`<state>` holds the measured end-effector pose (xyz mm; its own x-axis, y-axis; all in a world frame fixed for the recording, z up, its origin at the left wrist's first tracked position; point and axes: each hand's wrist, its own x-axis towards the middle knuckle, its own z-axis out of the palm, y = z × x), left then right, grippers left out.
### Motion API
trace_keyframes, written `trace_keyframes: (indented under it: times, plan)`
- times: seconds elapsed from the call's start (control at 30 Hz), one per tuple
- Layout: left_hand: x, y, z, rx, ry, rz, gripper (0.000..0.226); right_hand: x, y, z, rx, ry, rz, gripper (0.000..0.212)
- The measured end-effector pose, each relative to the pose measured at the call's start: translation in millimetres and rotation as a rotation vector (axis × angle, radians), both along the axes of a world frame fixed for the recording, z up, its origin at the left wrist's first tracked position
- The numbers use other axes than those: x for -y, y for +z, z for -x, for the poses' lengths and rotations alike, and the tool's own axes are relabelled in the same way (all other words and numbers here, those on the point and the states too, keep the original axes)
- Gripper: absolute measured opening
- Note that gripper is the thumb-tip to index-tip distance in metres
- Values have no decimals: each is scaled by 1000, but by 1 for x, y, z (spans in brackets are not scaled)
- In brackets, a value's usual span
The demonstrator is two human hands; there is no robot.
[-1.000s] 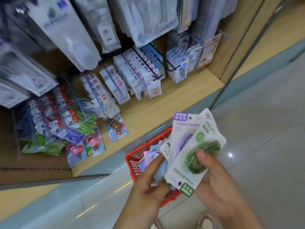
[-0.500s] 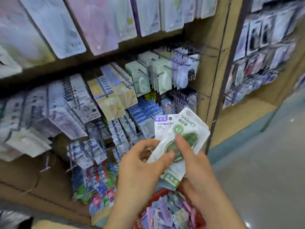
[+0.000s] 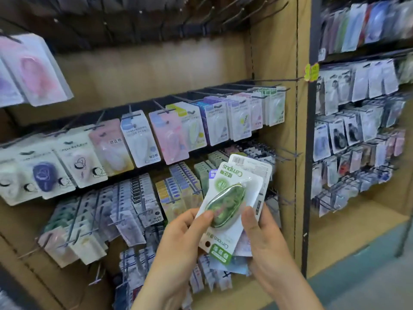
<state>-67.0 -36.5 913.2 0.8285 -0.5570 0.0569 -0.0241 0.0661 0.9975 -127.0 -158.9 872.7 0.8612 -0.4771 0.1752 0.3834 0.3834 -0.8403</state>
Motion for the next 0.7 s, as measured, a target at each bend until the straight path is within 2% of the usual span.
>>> trace_keyframes:
  times: [0.13,0.2,0.3,0.37,0.4,0.47,0.57,0.63,0.7]
  plan:
    - [-19,17,-22,-82,-36,36,53,3,14,-19,32,111,73,112]
    - [-29,23,-36,-123,-51,70,58,0,23,-34,61,153,99,112]
    - [-43,31,-62,-100,-32,122,52,-9,36,-62,88,178,132,101]
    - [-54,39,-80,-53,-19,164,38,-19,45,-82,114,202,89,86]
    - [-60,45,-89,-22,-16,182,30,-26,52,-92,132,214,50,86]
    - [-73,60,-104,69,39,211,25,-35,65,-112,153,199,-3,87]
    - [-102,95,-130,339,278,204,30,-37,95,-138,165,98,48,85]
    - [-130,124,-150,491,349,215,33,-32,120,-150,190,40,122,96]
    - [-158,152,-170,672,382,131,40,-31,147,-161,256,49,186,109]
